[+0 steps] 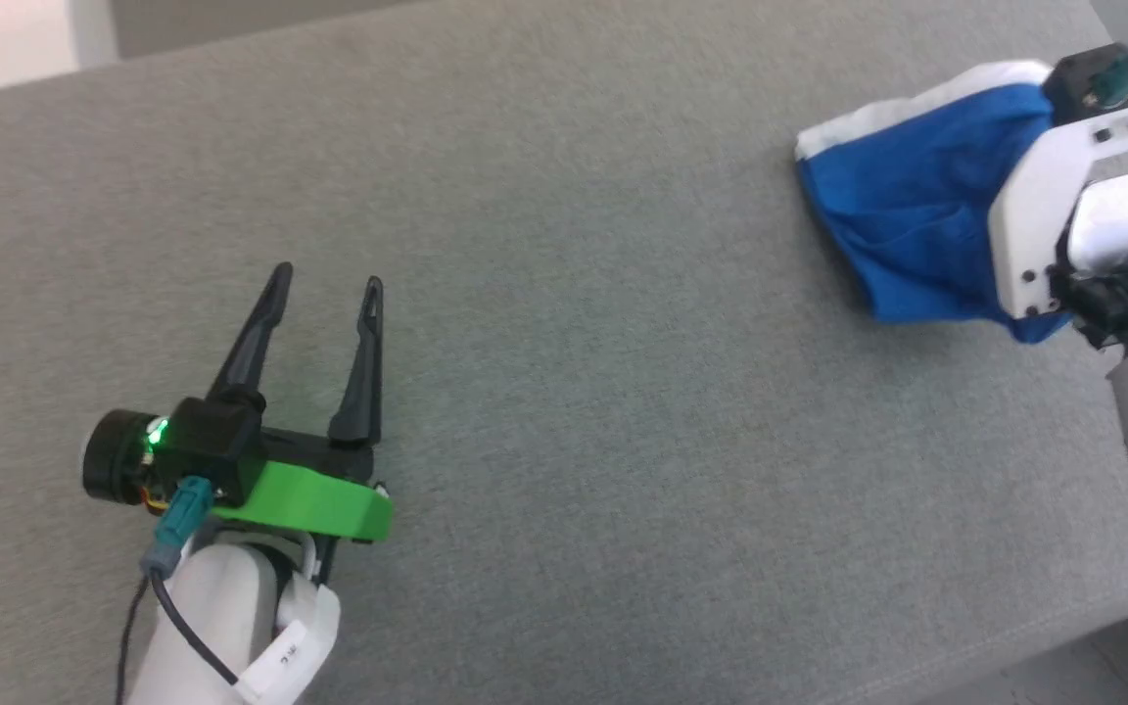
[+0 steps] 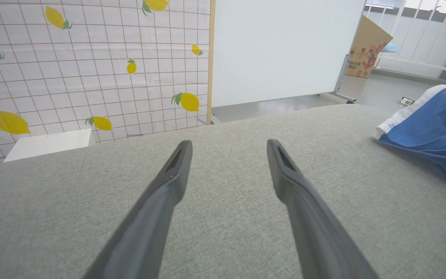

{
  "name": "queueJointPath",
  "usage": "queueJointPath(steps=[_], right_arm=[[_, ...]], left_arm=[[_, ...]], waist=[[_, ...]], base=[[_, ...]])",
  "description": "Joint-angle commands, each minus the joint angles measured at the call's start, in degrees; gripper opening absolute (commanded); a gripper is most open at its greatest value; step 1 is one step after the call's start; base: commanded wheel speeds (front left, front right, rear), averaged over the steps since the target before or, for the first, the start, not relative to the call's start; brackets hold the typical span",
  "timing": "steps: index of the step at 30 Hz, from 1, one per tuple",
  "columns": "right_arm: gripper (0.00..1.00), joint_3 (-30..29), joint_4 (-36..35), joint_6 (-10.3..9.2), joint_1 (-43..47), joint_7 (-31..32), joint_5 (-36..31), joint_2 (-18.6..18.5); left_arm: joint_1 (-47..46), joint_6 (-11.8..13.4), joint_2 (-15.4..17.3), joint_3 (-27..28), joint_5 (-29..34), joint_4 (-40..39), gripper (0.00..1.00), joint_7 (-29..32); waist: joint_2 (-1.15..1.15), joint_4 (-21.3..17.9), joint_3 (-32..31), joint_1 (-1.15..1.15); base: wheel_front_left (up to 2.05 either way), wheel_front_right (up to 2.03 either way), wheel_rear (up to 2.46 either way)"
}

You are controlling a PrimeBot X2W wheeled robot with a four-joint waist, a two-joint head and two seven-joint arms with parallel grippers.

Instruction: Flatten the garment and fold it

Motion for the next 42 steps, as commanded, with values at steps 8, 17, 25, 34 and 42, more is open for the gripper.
queueJointPath(steps=[8, 17, 25, 34, 42], right_arm=[[0.0, -5.27, 6.39, -0.08, -4.36, -10.45, -7.05, -0.92], [0.0, -13.56, 12.1, -0.08, -7.44, -19.96, -15.39, -0.98], [1.0, -20.77, 15.8, -0.08, -7.93, -25.58, -21.47, 0.03], [1.0, -23.25, 15.36, -0.08, -4.95, -35.58, -21.19, -0.44], [1.0, -21.69, 10.96, -0.08, 2.67, -41.05, -14.88, -0.91]], left_arm=[[-1.5, -0.32, 3.57, 0.37, 0.87, -2.75, 1.0, 1.2], [-1.73, 0.02, 5.36, 0.46, 1.22, -6.1, 1.0, 3.46], [-1.21, 0.66, 5.02, 0.26, 0.51, -6.23, 1.0, 3.19], [-0.24, 1.22, 1.28, -1.07, -1.74, -0.83, 1.0, 0.36], [2.46, 1.57, -2.03, -1.51, -3.66, 1.99, 1.0, -0.18]], waist=[[-0.01, -4.23, 7.43, 0.0], [-0.01, -2.42, 9.89, 0.0], [-0.01, -0.62, 8.55, 0.0], [-0.01, 4.06, 1.0, 0.0], [-0.01, 9.84, -7.19, 0.0]], base=[[0.0, 0.0, 0.0], [0.0, 0.0, 0.0], [0.0, 0.0, 0.0], [0.0, 0.0, 0.0], [0.0, 0.0, 0.0]])
